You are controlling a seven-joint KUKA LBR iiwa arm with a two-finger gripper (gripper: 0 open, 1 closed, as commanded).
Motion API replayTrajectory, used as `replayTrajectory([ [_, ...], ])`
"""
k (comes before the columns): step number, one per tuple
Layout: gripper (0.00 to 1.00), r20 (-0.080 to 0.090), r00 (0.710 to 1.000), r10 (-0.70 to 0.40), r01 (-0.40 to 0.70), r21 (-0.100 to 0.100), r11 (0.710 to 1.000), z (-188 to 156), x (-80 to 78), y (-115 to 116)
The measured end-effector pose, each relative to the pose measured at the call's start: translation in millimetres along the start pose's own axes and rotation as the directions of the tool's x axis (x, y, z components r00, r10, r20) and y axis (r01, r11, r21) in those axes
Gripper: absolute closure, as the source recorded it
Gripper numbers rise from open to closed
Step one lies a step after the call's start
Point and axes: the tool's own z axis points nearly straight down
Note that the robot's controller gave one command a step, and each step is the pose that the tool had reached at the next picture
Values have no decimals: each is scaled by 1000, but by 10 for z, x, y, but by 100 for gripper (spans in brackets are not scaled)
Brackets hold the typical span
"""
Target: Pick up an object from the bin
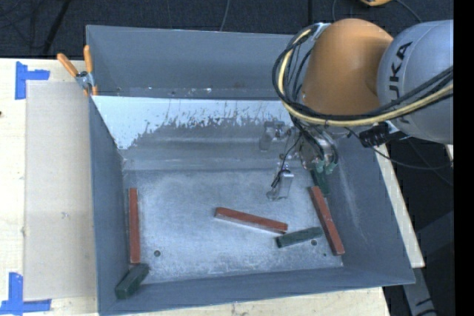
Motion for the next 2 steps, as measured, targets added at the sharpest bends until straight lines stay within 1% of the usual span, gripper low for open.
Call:
replayTrajectory([
  [1,0,5,999,50,-50,-2,999,520,1,-70],
  [2,0,-3,973,229,-229,0,973,960,155,5],
])
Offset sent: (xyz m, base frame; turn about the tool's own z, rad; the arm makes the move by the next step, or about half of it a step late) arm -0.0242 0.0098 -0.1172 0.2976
